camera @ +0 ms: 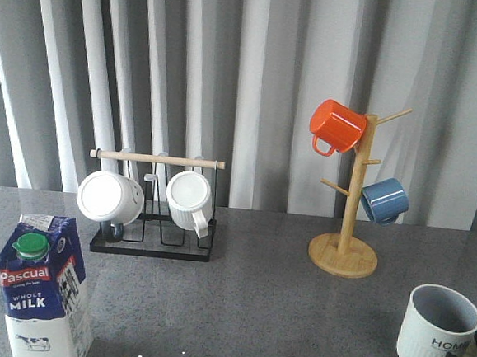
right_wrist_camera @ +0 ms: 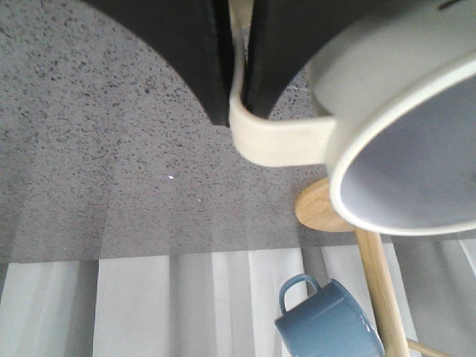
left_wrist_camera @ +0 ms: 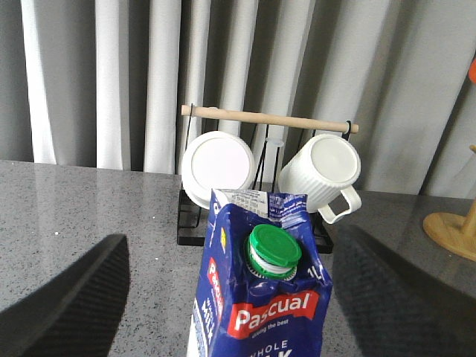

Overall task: Place milk next to cup
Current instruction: 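Grasp the HOME mug handle with the right gripper and slide it toward the milk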

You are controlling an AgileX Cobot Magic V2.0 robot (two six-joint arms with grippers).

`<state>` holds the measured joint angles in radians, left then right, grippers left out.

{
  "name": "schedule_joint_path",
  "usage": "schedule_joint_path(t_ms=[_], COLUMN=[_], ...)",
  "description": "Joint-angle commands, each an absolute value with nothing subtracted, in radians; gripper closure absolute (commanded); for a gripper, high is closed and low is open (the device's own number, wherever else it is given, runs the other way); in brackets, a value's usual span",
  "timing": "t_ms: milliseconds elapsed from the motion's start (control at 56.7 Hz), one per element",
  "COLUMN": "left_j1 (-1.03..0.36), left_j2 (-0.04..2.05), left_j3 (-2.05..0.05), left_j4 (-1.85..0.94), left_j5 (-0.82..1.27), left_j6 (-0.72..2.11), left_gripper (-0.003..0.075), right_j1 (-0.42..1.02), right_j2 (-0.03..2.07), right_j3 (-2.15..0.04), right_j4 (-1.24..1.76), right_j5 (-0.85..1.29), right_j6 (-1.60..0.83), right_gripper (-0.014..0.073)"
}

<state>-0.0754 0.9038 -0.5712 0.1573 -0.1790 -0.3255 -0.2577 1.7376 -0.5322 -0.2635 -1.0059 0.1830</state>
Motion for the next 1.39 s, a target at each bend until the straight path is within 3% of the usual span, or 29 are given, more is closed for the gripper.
schedule_joint_path(t_ms=[0,282,793,1375], left_j1=[-0.08,-0.08,-0.08,-0.08], left_j2=[0.894,0.894,0.894,0.894], left_j3=[-0.606,-0.606,-0.606,-0.606], left_j4=[0.144,0.144,0.144,0.144], left_j5=[-0.248,-0.248,-0.248,-0.248], left_j6=[-0.335,-0.335,-0.335,-0.335], left_gripper=[0.0183,0.0183,0.0183,0.0183], right_j1=[-0.256,-0.074,0.277,0.367], right_j2=[1.677,1.666,1.683,1.805], right_j3=[-0.551,-0.636,-0.682,-0.769], right_j4=[-0.263,-0.227,0.12,0.326], right_j5=[-1.104,-0.963,-0.985,-0.947], right_j6=[0.205,0.165,-0.009,-0.065], right_gripper=[0.0586,0.0567,0.0547,0.0526])
